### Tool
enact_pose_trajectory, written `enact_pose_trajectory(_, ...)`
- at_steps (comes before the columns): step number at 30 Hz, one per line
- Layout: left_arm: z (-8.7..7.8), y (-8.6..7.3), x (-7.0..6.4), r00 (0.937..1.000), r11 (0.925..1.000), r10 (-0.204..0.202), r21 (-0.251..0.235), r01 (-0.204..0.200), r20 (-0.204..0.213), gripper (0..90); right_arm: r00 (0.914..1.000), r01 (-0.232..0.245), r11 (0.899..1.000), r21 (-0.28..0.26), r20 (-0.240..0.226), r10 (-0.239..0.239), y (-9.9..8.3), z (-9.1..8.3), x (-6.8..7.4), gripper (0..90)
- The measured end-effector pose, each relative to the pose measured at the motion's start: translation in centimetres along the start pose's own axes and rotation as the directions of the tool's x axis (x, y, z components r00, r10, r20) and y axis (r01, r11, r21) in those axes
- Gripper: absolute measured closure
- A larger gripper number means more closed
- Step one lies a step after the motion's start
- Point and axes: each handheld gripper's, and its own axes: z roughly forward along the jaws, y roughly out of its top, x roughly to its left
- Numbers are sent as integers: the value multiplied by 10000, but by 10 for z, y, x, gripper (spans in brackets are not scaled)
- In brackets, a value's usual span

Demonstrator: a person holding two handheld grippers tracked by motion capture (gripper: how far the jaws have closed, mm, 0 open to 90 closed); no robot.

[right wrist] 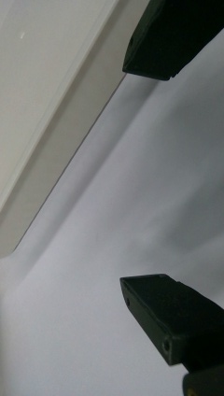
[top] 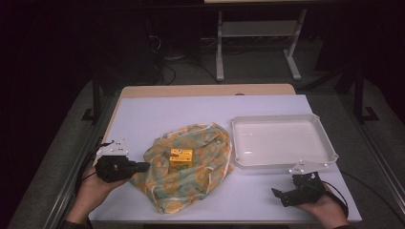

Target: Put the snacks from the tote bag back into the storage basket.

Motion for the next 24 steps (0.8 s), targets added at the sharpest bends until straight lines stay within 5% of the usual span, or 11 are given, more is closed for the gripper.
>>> enact_pose_trajectory(14, 20, 31, -20, 9938, 9969, 791, -24, -792, 786, 898, 10000, -34, 9999, 123, -39, 34, 0, 1, 0, 0)
enact_pose_trajectory(24, 41, 53, -33, 9830, 9901, 1368, 140, -1395, 1227, 899, 10000, -73, 9997, 218, -63, 74, 0, 1, 1, 0)
